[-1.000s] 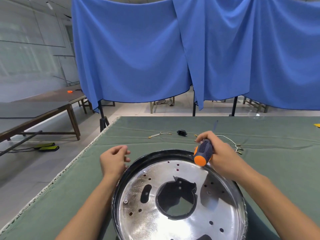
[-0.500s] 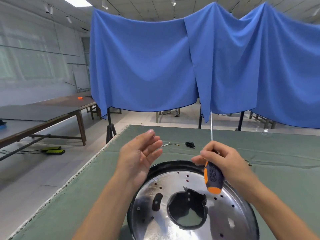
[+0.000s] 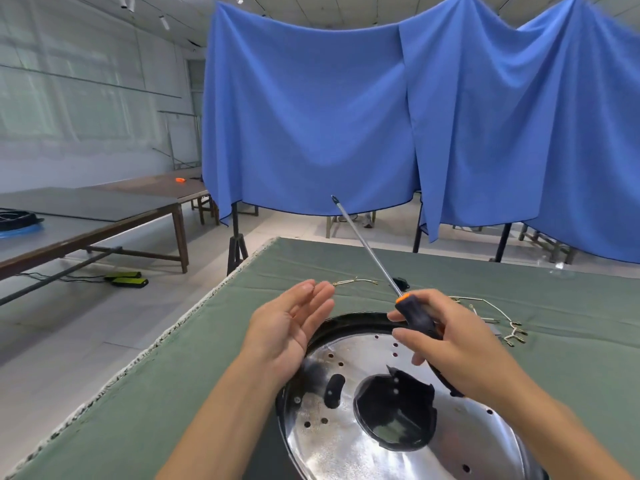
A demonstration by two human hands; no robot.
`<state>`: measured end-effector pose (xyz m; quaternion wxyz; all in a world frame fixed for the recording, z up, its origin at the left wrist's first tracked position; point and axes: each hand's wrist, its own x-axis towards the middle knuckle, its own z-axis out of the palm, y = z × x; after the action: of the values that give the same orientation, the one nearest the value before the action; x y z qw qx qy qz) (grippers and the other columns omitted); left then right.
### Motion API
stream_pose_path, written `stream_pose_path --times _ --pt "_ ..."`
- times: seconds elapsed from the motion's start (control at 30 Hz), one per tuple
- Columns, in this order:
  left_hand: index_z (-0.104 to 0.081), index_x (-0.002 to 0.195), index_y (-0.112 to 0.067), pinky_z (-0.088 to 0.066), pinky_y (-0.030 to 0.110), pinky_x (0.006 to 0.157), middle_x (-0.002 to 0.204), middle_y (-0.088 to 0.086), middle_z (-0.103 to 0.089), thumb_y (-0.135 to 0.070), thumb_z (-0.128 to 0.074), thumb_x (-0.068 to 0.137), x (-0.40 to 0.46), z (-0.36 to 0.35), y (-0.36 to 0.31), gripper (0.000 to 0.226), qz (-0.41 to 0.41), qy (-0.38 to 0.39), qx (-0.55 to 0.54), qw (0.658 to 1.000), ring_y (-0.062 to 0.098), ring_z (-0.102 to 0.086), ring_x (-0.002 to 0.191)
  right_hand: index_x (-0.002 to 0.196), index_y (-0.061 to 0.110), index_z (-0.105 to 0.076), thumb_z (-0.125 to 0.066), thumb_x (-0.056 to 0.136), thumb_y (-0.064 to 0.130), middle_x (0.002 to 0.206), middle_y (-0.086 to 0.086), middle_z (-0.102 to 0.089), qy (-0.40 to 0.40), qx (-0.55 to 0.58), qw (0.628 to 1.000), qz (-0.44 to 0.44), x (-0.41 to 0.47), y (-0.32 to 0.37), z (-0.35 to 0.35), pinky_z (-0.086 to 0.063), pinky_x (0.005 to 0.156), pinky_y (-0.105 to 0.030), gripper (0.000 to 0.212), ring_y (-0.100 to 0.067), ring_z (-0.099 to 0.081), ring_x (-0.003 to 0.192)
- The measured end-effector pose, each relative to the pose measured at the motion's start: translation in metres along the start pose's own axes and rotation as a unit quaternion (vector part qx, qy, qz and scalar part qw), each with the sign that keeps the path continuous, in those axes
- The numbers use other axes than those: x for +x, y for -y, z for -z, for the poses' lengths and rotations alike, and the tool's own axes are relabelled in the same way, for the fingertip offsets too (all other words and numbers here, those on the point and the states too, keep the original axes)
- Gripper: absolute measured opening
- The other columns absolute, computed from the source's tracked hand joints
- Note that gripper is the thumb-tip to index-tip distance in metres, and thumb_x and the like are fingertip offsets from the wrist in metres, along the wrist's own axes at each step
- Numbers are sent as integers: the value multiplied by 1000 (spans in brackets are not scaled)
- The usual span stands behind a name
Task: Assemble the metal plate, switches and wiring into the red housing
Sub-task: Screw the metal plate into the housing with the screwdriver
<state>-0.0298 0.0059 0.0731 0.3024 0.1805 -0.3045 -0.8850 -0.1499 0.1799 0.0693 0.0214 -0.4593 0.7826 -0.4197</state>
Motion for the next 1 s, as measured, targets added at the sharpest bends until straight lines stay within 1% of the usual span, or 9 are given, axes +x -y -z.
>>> stream_pose_path --times 0.07,0.2,0.27,0.37,0.47,0.57,0.7,0.83,1.0 --pt "-59 88 5 -59 26 54 74 17 -72 2 -55 88 2 3 -4 5 -26 -4 -25 999 20 -72 64 103 53 -51 -63 84 44 89 27 -65 -11 -32 999 13 -2 0 2 -52 74 -36 24 -4 -65 62" --pt "-60 93 2 -61 31 65 83 17 -73 -2 -56 88 8 10 -9 8 -99 -5 -34 995 25 -73 77 113 58 -52 -53 87 52 84 32 -61 -17 -68 998 -9 -6 0 3 -48 74 -28 26 3 -58 72" --pt "-61 95 3 -61 33 69 85 17 -73 -2 -55 89 11 12 -10 10 -110 -3 -43 993 25 -73 80 99 53 -62 -50 82 63 72 29 -63 -6 -60 998 -25 -7 4 4 -45 65 -24 24 3 -60 62" --pt "-60 94 2 -60 35 72 83 16 -73 -2 -50 93 14 14 -10 11 -108 -1 -56 993 24 -73 79 80 47 -68 -43 69 74 62 28 -61 2 -68 997 -33 -9 9 5 -39 57 -22 39 6 -57 52" --pt "-57 98 -2 -59 36 72 84 13 -74 -6 -43 98 17 18 -13 14 -101 -17 -72 992 23 -72 82 81 50 -68 -45 66 77 60 20 -64 -3 -74 997 -39 -9 8 6 -47 58 -28 39 1 -55 52" --pt "-55 96 -5 -53 36 74 86 12 -74 -9 -40 100 19 22 -18 15 -97 -22 -92 991 23 -70 88 83 55 -65 -45 63 78 60 16 -64 0 -76 996 -37 -10 7 5 -48 58 -29 36 -2 -54 52" --pt "-55 96 -5 -53 39 74 85 14 -74 -8 -39 100 18 22 -16 17 -74 -10 -102 992 25 -71 84 83 60 -62 -44 61 80 61 15 -65 9 -80 996 -37 -11 8 3 -49 57 -29 35 -4 -55 55" --pt "-54 92 -4 -53 40 73 86 16 -74 -7 -38 100 17 21 -12 19 -64 5 -100 993 25 -73 80 83 58 -64 -44 61 80 60 14 -64 8 -67 997 -36 -12 8 4 -46 56 -27 37 -2 -53 50" --pt "-53 96 -3 -54 37 70 85 15 -74 -6 -36 101 18 21 -11 18 -76 5 -88 993 25 -73 79 85 57 -65 -44 61 80 60 10 -65 16 -60 997 -35 -13 8 4 -49 55 -31 40 -7 -53 50"
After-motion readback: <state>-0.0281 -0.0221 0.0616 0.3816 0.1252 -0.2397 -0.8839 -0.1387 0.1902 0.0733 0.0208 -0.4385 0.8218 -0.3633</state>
